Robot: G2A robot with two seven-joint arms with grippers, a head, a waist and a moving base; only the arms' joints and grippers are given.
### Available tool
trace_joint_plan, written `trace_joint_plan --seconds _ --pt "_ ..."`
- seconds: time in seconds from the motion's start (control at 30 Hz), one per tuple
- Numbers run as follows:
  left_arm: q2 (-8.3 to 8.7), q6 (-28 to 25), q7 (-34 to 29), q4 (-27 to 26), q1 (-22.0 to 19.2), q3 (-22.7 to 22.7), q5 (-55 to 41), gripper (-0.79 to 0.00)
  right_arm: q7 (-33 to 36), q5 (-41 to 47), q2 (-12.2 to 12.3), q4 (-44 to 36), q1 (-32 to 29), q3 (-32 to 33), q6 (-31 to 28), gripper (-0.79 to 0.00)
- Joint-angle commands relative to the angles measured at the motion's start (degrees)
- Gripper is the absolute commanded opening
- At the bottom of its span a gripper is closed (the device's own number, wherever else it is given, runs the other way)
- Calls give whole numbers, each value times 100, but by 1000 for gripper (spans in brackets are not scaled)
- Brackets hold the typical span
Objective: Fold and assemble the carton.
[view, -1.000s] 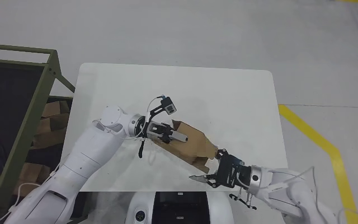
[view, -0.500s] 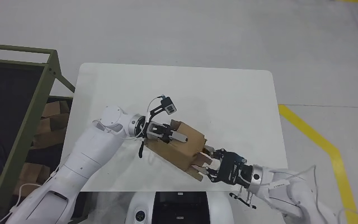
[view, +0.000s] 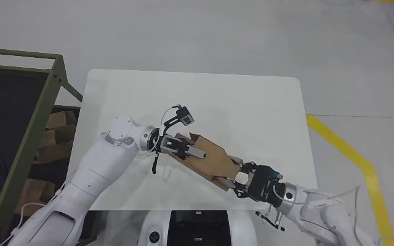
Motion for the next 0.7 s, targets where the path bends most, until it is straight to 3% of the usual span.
trace_joint_plan --seconds 0.0,0.47,0.67 --pt "-5 -25 -8 -10 9 -9 7 -785 51 -18 -4 -12 12 -32 0 -468" --pt "-31 -124 -94 -36 62 -94 1 -785 311 -60 -59 9 248 -313 227 -551" --pt "-43 -145 -117 -44 84 -125 -12 -785 328 -64 -78 29 318 -393 258 -634"
